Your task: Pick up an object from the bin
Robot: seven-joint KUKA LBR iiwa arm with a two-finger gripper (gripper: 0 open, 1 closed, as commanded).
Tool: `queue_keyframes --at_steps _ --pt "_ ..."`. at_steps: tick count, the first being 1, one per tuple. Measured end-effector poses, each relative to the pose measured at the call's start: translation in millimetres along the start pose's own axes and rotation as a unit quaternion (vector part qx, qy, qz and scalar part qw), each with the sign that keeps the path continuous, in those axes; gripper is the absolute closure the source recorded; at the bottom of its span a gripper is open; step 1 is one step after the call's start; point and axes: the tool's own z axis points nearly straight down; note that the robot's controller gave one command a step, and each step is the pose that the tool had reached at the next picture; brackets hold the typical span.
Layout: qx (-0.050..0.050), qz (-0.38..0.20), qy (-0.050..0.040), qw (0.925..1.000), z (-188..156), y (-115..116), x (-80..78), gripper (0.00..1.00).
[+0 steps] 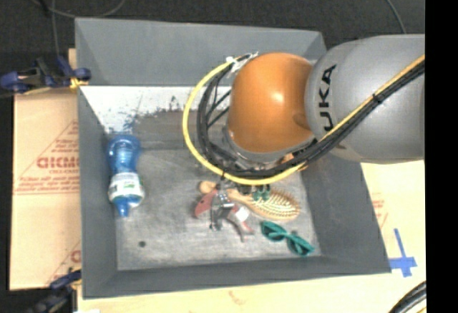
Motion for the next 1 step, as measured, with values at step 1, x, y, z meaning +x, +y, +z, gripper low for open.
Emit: queue_keyframes --at_steps 1 --pt "0.000 0.070 0.0004 0.9976 34.6 -16.3 1.2 0.00"
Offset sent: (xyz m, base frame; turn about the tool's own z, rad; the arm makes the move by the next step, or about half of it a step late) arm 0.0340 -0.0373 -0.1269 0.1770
